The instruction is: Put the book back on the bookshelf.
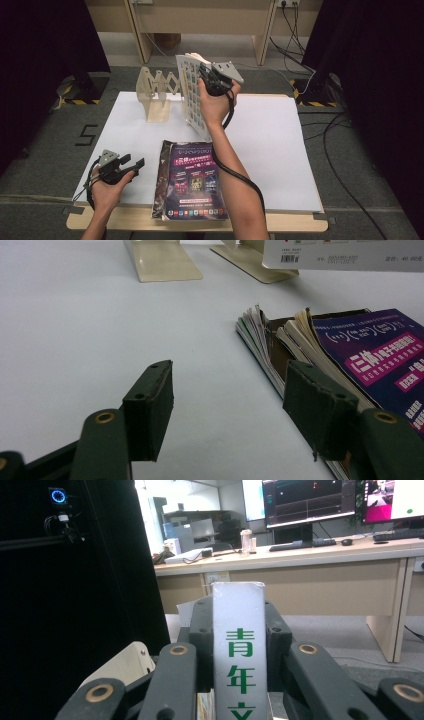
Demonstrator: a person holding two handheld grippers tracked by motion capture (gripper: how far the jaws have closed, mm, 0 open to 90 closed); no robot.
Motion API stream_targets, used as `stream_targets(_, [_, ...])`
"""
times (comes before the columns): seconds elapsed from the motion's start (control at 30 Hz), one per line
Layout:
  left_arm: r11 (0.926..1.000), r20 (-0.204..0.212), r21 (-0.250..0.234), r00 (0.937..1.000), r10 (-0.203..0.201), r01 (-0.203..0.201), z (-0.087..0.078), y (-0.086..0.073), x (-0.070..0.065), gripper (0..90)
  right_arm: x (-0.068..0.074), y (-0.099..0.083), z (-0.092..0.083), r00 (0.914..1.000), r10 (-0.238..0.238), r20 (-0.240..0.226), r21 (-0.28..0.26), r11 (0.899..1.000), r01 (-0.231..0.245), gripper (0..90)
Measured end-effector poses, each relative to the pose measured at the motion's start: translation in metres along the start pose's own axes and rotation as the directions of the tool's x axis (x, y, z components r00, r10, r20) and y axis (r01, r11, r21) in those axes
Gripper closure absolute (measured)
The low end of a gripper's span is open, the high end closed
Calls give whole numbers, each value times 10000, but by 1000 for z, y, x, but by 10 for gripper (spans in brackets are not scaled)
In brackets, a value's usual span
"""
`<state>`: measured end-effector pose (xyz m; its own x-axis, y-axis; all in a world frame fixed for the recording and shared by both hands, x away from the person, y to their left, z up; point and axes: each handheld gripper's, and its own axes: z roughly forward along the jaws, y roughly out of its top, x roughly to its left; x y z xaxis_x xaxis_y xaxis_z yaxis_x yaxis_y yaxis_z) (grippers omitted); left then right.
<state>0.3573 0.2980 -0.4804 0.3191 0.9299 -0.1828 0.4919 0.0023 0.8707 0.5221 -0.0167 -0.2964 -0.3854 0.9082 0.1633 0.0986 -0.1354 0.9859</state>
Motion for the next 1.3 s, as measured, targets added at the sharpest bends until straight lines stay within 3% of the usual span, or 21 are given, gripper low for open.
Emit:
stream_targets(0.77, [10000, 35, -57, 10000, 1, -1, -1, 1, 0, 361, 7, 0, 32, 9997, 123, 231, -91, 9999, -121, 743])
stream_targets(1.3, [10000, 11, -48, 10000, -68, 68, -1, 0, 1, 361, 8, -5, 42, 9994, 152, 318, -279, 9995, -143, 743])
